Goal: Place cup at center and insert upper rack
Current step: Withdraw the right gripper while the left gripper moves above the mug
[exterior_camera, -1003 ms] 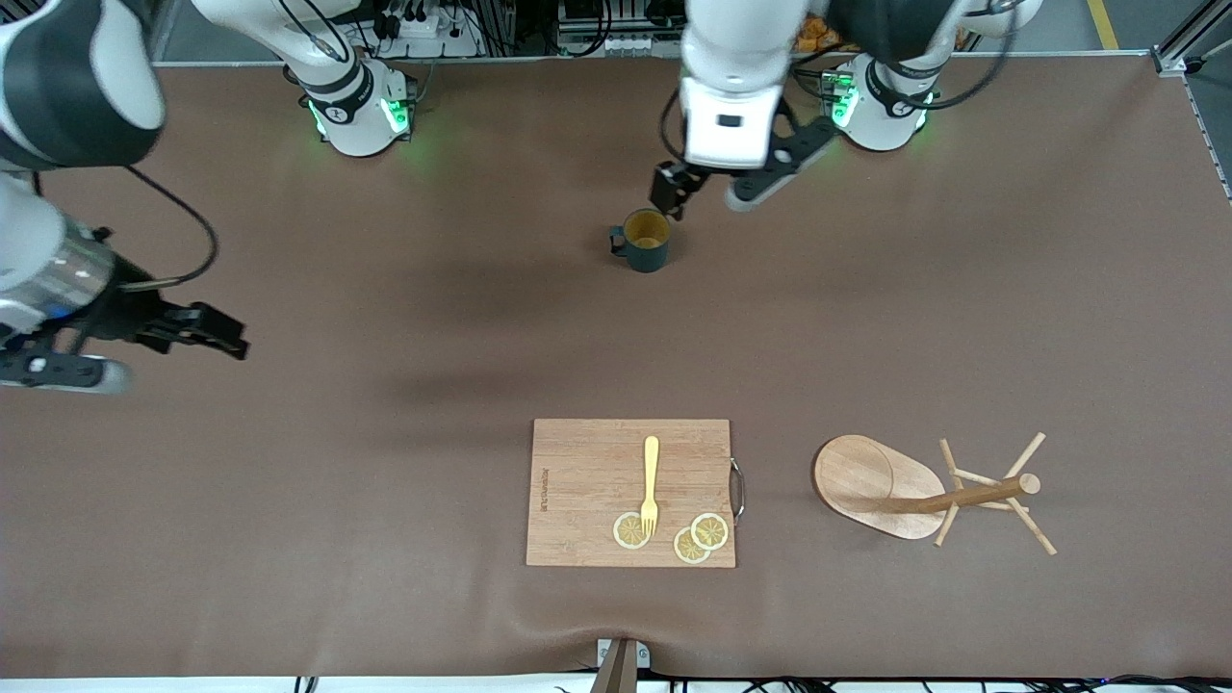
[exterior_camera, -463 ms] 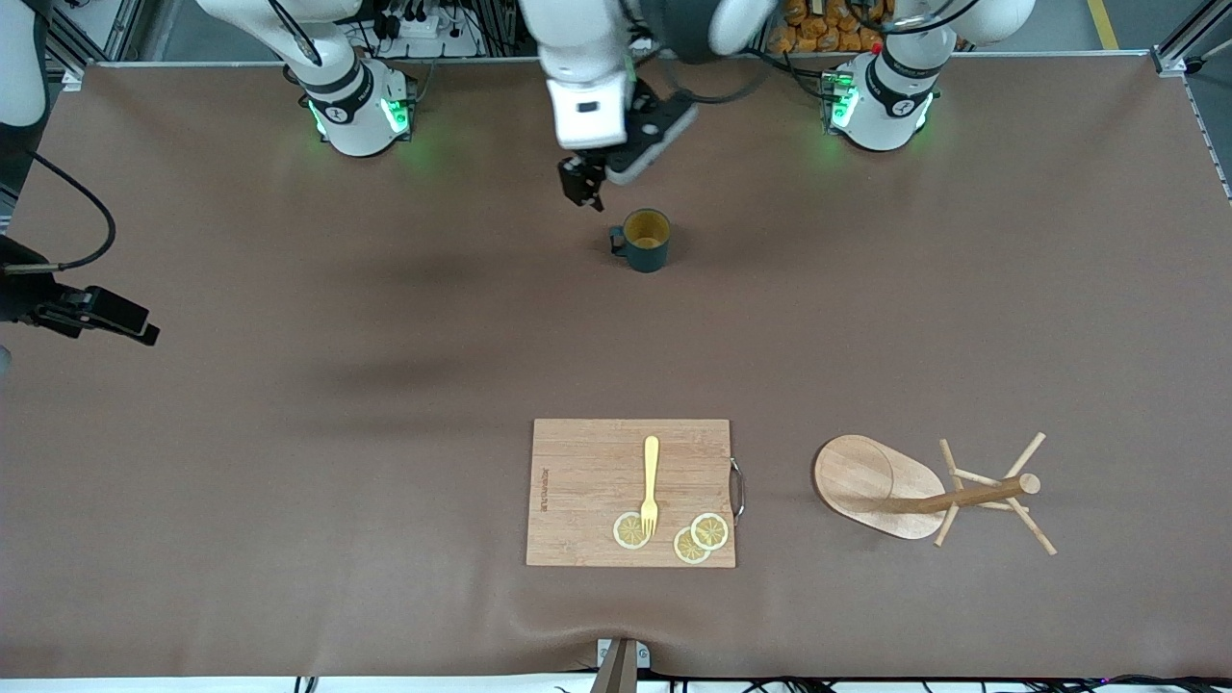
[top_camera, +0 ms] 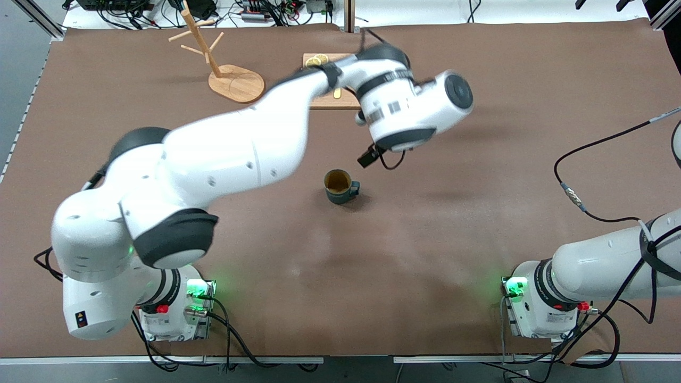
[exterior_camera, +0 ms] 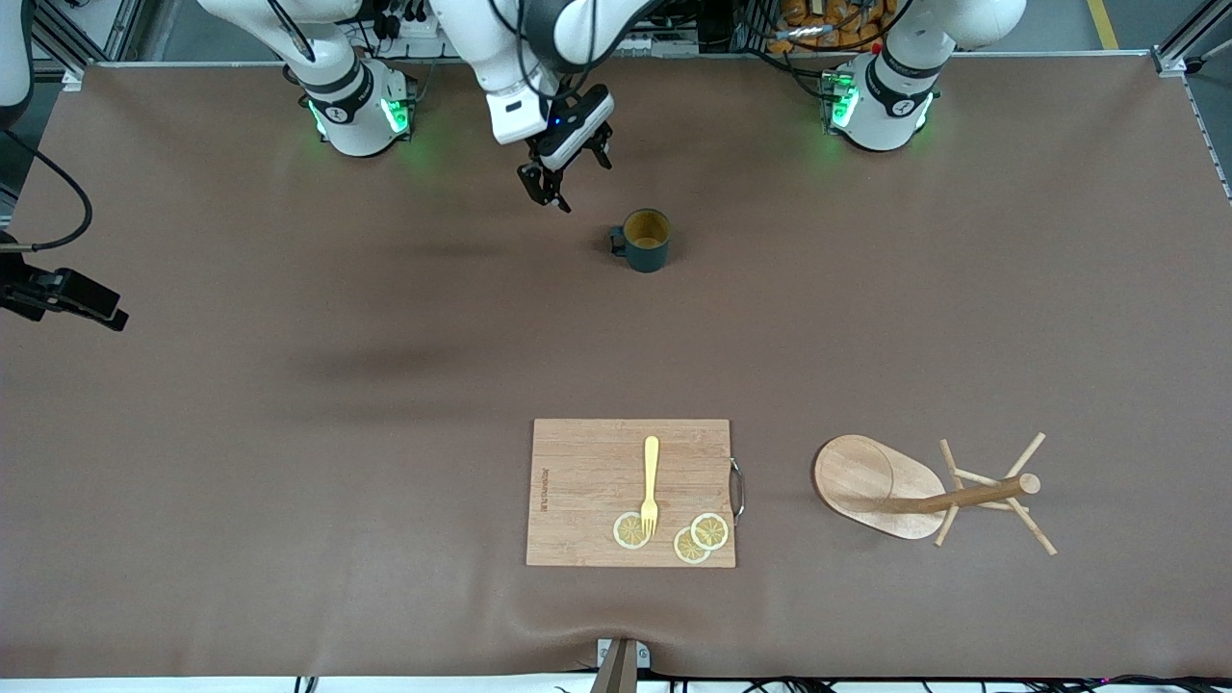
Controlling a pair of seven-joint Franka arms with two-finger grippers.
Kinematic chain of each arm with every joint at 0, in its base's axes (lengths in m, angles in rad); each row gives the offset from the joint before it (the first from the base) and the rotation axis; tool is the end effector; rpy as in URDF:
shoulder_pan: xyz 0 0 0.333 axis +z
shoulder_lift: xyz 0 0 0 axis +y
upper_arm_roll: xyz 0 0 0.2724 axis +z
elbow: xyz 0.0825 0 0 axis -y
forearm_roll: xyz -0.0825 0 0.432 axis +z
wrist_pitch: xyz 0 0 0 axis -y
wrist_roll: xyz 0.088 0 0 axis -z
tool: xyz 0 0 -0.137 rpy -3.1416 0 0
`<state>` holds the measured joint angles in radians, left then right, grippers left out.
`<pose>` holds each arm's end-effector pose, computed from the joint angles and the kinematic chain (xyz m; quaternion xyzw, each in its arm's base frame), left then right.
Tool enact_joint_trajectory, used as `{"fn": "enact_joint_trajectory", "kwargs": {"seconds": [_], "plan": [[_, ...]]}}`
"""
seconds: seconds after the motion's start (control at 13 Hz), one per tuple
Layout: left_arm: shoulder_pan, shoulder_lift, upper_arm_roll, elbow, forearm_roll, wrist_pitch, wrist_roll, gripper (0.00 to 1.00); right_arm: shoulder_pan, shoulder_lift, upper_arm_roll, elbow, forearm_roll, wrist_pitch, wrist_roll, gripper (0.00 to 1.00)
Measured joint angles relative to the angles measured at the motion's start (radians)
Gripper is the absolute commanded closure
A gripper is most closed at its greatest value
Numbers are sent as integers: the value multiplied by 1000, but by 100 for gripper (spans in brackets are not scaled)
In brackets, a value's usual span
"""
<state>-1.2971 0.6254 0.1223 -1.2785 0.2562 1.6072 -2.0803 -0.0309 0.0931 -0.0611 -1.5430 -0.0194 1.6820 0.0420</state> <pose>0.2919 -0.6452 0.2947 -0.8903 -0.4005 -0.1702 0.1343 0.6353 -0.0598 0.5180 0.9975 -0.0659 0.0227 0.0131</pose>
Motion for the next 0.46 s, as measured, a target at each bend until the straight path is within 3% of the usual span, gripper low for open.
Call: {"fn": "enact_joint_trajectory", "kwargs": {"seconds": [0.46], "plan": [[-43,190,16,76,47,52,-173,0,-15,-3,20,-32,-1,-7,2,0]]}}
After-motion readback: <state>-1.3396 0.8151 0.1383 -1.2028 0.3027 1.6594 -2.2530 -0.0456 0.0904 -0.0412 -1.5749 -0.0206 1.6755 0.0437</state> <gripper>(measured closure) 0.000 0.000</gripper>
